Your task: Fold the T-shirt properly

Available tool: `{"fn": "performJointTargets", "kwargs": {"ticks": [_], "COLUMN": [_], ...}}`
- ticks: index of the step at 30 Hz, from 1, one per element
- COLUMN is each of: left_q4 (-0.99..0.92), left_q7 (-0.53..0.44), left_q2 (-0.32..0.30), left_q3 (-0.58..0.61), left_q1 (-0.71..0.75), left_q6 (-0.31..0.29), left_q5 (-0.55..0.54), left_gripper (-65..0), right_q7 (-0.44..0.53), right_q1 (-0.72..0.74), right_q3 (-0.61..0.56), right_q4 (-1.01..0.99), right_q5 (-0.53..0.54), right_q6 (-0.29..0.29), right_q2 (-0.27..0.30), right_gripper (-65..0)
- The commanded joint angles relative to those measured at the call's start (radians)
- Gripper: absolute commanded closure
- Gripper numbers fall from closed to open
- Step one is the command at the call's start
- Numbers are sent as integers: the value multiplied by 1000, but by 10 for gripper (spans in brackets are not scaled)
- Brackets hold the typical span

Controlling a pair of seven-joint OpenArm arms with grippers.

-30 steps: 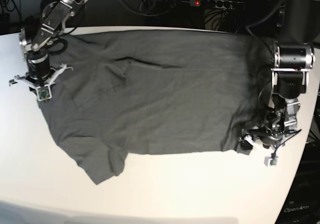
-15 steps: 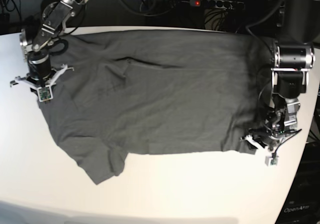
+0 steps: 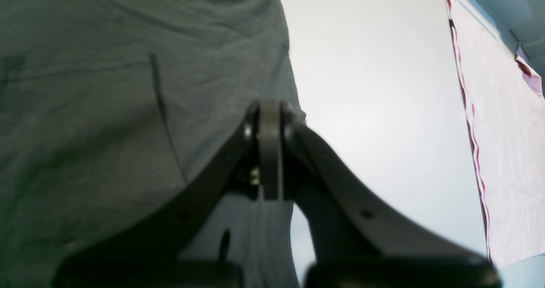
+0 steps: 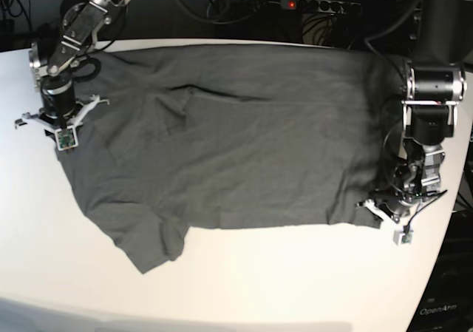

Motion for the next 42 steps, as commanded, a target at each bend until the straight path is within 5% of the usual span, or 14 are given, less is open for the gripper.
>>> {"fn": "performJointTargets", "kwargs": {"ticks": [1,10,19,42], "left_q4": [7,9,79,118], "left_q7": [29,30,39,41], "left_q2": [-6,-18,-19,-21], "left_q3": [-1,-110,-116,-117], "left_q1": [-13,-12,53,93], "left_q6": [-5,-11,-11,-5], "left_q5": [1,10,10,10], "left_gripper": [-28,-28,-28,-28], "right_q7": [24,27,19,-243], "right_q1": [8,30,165,802], "right_q3": [-2,-27,-117,-369], "right_q4": [16,25,-7,-923], "right_q5": [18,17,15,-90], "right_q6": [3,3,3,3], "right_q2": [7,7,76,332], "right_gripper": [-1,-1,-7,-9]}}
